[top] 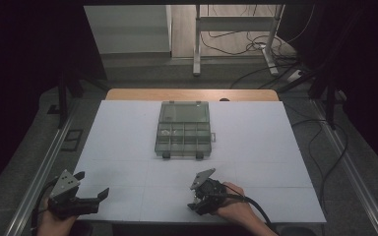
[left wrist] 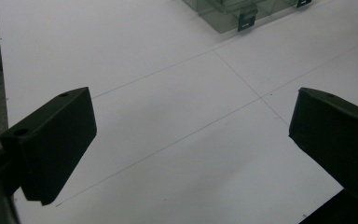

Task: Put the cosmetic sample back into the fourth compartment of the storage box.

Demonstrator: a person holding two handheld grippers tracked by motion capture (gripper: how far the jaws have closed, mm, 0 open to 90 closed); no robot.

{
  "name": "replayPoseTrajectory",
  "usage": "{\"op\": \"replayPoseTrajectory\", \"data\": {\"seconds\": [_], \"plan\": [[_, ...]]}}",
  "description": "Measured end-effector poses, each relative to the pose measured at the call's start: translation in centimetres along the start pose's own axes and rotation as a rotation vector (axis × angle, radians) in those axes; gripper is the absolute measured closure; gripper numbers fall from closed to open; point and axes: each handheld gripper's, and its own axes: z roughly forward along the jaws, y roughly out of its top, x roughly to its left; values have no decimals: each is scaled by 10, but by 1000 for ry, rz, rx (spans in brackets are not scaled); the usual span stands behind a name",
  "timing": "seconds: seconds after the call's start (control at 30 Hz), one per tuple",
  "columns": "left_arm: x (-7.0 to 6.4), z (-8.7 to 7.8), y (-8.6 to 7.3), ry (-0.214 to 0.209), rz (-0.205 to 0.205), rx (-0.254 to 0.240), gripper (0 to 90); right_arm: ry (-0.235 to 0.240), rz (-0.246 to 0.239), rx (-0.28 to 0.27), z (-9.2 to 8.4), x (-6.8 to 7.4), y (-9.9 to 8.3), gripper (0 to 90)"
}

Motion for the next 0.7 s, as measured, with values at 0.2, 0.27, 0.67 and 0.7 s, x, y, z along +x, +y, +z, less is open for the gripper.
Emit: {"op": "replayPoseTrajectory", "data": {"seconds": [0.2,0.27,0.67,0.7], "plan": [[0,0,0,1,1,0,14,-6,-12,-6,2,0,1,361],[0,0,0,0,1,0,14,-15,-23,-8,3,1,1,366],[0,0,0,-1,2,-1,14,-28,-8,-18,0,0,2,395],[0,0,0,-1,1,0,14,-30,0,-25,-2,-1,2,395]]}}
